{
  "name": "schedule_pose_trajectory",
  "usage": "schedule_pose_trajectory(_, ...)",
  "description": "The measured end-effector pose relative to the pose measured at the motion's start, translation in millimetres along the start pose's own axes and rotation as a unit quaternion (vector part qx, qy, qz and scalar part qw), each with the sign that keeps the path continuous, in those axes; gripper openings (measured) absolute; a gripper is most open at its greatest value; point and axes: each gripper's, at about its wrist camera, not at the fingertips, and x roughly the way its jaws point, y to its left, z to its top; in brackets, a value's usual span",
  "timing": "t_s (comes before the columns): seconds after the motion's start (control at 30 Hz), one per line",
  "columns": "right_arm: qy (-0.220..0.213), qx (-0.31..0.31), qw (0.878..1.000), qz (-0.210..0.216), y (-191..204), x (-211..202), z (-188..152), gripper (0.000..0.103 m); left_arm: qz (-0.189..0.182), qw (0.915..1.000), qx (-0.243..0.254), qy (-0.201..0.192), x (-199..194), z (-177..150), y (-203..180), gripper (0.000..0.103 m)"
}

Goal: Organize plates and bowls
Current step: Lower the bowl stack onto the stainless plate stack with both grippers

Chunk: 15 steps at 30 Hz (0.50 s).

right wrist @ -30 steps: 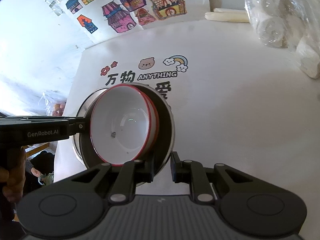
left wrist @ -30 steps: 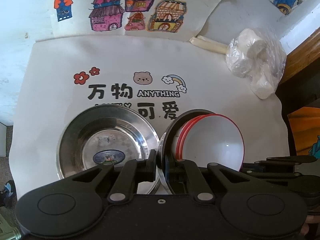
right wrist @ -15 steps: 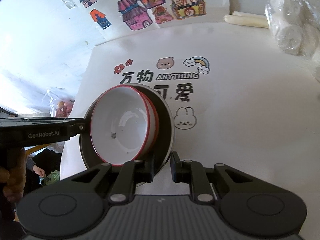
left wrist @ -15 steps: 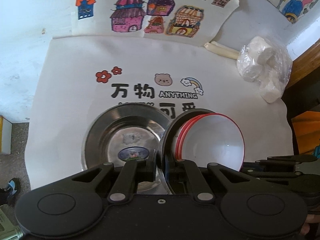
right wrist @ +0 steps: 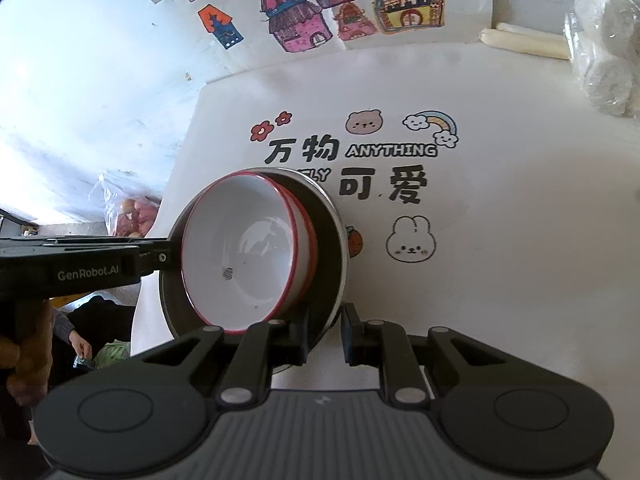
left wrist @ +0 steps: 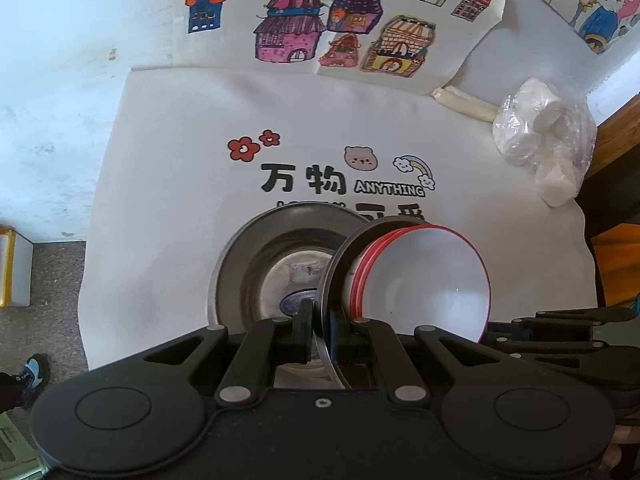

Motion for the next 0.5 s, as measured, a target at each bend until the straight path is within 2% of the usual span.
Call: schedule_pose_trajectory(0.5,0.001,0.017,1.0,0.003,11.5,17.8,-0.3,0.019,0.001,1.0,-0.004,0.007,7.7,-4.0,24.2,0.006)
